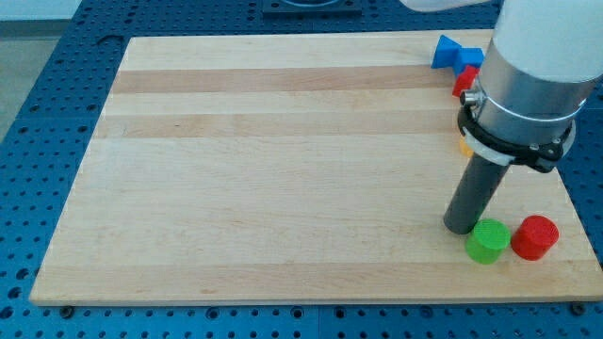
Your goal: Move the yellow hexagon to the left of the green circle
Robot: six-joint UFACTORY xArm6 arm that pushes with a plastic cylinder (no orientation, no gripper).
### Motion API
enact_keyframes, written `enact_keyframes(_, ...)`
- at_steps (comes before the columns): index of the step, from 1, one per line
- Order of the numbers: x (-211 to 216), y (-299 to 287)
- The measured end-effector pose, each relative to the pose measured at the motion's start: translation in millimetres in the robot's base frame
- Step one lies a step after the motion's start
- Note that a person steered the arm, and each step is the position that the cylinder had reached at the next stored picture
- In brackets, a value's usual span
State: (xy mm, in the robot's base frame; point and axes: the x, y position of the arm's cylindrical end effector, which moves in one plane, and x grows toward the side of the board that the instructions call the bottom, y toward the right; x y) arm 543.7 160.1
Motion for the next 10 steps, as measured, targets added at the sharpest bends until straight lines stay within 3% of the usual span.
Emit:
enact_keyframes(1, -25.8, 2.1)
enact_keyframes(4, -101.8, 122.3)
enact_keyframes(5, -135.8, 105.9)
enact_keyframes(7, -122.7, -14.7)
enact_keyframes(8, -102.2, -29.3)
enact_keyframes(10, -149.9, 24.1)
